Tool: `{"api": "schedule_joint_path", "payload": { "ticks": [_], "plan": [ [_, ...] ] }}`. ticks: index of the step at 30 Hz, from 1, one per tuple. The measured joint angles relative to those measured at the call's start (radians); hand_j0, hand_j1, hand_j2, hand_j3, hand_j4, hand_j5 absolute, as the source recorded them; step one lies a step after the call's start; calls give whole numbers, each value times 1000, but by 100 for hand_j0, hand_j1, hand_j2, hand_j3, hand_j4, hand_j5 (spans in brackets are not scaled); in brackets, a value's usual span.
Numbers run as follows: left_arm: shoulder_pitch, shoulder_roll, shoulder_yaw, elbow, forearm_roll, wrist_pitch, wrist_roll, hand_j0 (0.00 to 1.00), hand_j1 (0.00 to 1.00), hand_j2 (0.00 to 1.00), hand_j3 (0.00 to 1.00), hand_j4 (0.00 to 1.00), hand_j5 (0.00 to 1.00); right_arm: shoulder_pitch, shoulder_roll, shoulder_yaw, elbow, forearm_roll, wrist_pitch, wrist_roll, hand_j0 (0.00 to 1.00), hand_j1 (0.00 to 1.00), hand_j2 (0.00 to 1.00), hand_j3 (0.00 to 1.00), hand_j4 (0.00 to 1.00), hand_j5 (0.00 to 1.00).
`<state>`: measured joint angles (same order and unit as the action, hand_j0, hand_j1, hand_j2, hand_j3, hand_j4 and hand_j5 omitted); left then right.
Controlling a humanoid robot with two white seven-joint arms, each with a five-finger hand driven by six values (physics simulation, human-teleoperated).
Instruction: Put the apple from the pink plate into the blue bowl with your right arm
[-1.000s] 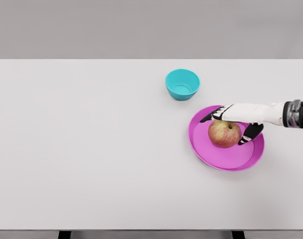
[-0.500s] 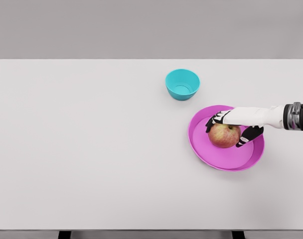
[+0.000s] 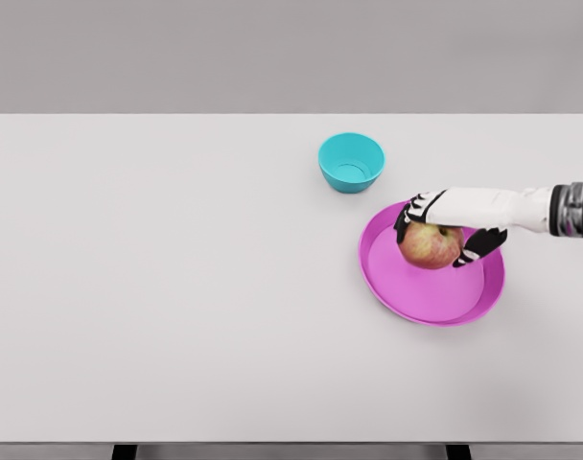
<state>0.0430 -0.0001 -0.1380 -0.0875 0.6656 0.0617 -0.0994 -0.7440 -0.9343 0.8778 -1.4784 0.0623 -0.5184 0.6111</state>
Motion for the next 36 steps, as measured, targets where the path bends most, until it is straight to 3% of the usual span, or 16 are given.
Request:
{"api": "schedule_joint_path", "payload": {
  "ticks": [6, 15, 28, 36],
  "plan": [
    [0, 0, 0, 0, 0, 0, 0, 100, 100, 100, 100, 100, 100, -71, 39, -43, 22, -12, 26, -1, 40, 40, 40, 40, 40, 40],
    [0, 0, 0, 0, 0, 0, 0, 100, 100, 100, 100, 100, 100, -175, 165, -48, 180, -9, 38, -1, 40, 40, 40, 40, 40, 40],
    [0, 0, 0, 0, 0, 0, 0, 100, 100, 100, 100, 100, 100, -291, 393, -40, 485, 64, 18, -1, 40, 40, 40, 40, 40, 40],
    [0, 0, 0, 0, 0, 0, 0, 100, 100, 100, 100, 100, 100, -324, 465, -39, 586, 107, 5, -1, 40, 40, 40, 40, 40, 40]
  ]
}}
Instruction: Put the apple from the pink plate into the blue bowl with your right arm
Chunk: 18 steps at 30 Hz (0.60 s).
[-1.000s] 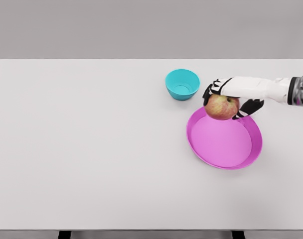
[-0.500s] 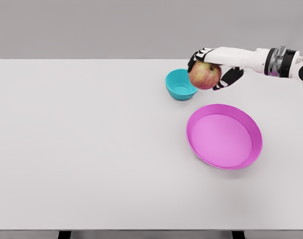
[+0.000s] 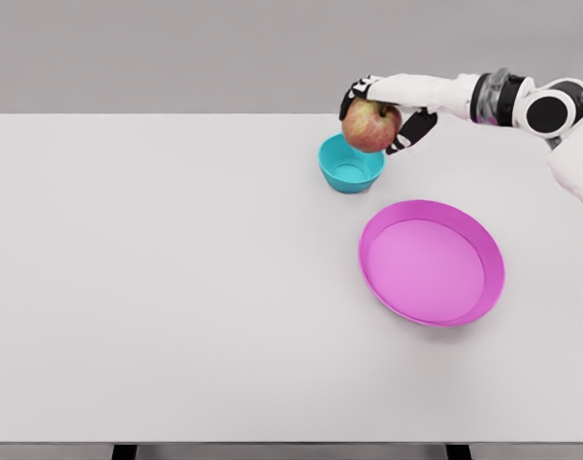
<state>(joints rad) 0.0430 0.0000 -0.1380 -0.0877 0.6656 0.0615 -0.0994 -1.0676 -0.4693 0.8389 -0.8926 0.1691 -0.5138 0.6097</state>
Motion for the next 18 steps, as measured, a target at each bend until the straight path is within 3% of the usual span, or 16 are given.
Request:
{"api": "schedule_joint_path", "payload": {
  "ticks": [8, 10, 12, 14, 18],
  "plan": [
    [0, 0, 0, 0, 0, 0, 0, 100, 100, 100, 100, 100, 100, -3, 51, 0, 66, 38, -7, 0, 43, 43, 43, 43, 43, 43],
    [0, 0, 0, 0, 0, 0, 0, 100, 100, 100, 100, 100, 100, -3, 56, 0, 73, 43, -8, 0, 51, 51, 51, 51, 51, 51],
    [0, 0, 0, 0, 0, 0, 0, 100, 100, 100, 100, 100, 100, -8, 59, -2, 75, 64, -2, 0, 76, 76, 76, 76, 76, 76],
    [0, 0, 0, 0, 0, 0, 0, 100, 100, 100, 100, 100, 100, -8, 60, -3, 74, 80, 8, 0, 86, 86, 86, 86, 86, 86],
    [0, 0, 0, 0, 0, 0, 0, 100, 100, 100, 100, 100, 100, -8, 62, -4, 71, 93, 18, 1, 89, 89, 89, 89, 89, 89]
  ]
}}
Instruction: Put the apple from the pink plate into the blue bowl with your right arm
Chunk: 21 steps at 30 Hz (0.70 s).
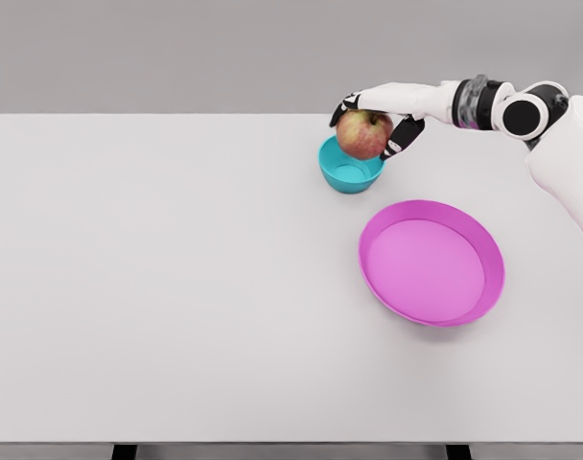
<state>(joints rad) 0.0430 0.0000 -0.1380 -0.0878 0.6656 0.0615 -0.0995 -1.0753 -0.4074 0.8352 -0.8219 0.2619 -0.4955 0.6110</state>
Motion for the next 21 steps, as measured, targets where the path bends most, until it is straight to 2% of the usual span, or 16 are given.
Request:
{"api": "schedule_joint_path", "payload": {
  "ticks": [5, 10, 15, 17, 21],
  "plan": [
    [0, 0, 0, 0, 0, 0, 0, 100, 100, 100, 100, 100, 100, 0, 0, 0, -4, 3, 7, 0, 100, 100, 100, 100, 100, 100],
    [0, 0, 0, 0, 0, 1, 0, 100, 100, 100, 100, 100, 100, 5, -1, -1, -16, 5, 9, 0, 100, 100, 100, 100, 100, 100],
    [0, 0, 0, 0, 0, 0, 0, 100, 100, 100, 100, 100, 100, 12, -20, -6, -79, 3, 12, 0, 100, 100, 100, 100, 100, 100],
    [0, 0, 0, 0, 0, 0, 0, 100, 100, 100, 100, 100, 100, 54, -88, -17, -185, -10, 17, 1, 100, 100, 100, 100, 100, 100],
    [0, 0, 0, 0, 0, 0, 0, 100, 100, 100, 100, 100, 100, 100, -359, -25, -497, -109, 33, 0, 100, 100, 100, 100, 100, 100]
  ]
}}
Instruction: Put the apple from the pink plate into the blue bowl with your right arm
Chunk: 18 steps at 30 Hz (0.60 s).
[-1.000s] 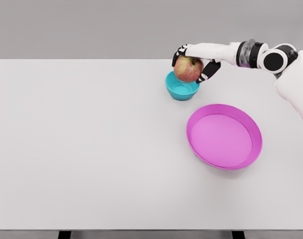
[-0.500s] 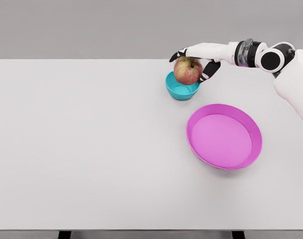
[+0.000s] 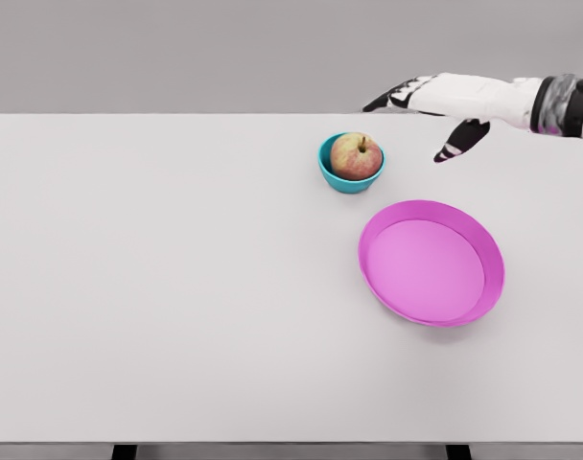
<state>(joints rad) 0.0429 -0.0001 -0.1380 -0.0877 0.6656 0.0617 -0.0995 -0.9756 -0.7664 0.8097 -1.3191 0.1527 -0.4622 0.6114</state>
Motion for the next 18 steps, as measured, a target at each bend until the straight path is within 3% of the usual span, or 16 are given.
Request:
{"api": "schedule_joint_path", "payload": {
  "ticks": [3, 6, 11, 18],
  "plan": [
    [0, 0, 0, 0, 0, 0, 0, 100, 100, 100, 100, 100, 100, 32, -129, 3, -146, -48, 3, 0, 100, 100, 100, 100, 100, 100],
    [0, 0, 0, 0, 0, 0, 0, 100, 100, 100, 100, 100, 100, 81, -176, -5, -208, -64, 3, 0, 100, 100, 100, 100, 100, 100],
    [0, 0, 0, 0, 0, 0, 0, 100, 100, 100, 100, 100, 100, 183, -188, -113, -237, -72, -6, 0, 100, 100, 100, 100, 100, 100],
    [0, 0, 0, 0, 0, 0, 0, 100, 100, 100, 100, 100, 100, 189, -188, -171, -248, -75, 0, 0, 100, 100, 100, 100, 100, 100]
  ]
}}
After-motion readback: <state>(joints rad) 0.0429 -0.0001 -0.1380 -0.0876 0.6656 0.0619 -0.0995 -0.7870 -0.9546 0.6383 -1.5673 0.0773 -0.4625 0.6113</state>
